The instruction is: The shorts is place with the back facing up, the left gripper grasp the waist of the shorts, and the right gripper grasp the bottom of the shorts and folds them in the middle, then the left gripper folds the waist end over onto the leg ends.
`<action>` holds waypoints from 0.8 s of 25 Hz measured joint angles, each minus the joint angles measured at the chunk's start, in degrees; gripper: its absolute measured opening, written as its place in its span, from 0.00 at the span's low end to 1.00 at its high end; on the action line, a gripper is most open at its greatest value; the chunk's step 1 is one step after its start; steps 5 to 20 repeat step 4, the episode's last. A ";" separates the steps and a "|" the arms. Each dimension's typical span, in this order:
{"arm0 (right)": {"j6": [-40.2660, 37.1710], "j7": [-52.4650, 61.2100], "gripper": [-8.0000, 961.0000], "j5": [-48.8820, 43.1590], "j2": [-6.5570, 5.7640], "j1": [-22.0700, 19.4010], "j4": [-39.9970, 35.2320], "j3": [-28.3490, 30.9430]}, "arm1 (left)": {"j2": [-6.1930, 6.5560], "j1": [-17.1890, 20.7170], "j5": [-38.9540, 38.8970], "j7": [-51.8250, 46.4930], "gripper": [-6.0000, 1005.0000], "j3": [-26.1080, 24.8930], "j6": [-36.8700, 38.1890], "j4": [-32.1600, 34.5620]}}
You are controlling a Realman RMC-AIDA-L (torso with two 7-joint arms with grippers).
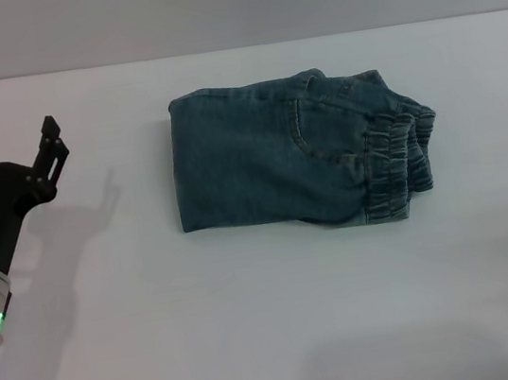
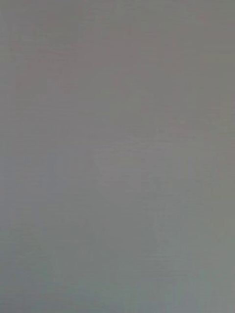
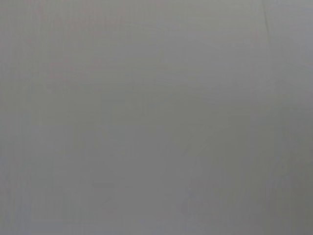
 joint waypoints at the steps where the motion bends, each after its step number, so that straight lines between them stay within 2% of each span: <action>1: 0.06 0.00 0.55 0.01 0.02 0.19 -0.30 -0.14 | -0.05 -0.06 0.00 0.13 0.75 -0.02 0.03 0.11; 2: 0.14 0.01 0.55 0.02 0.02 0.31 -0.46 -0.28 | -0.07 -0.06 -0.01 0.11 0.77 -0.09 0.03 0.21; 20: 0.48 0.14 0.55 0.04 -0.03 0.51 -0.62 -0.64 | -0.11 -0.05 -0.04 0.04 0.77 -0.20 0.04 0.36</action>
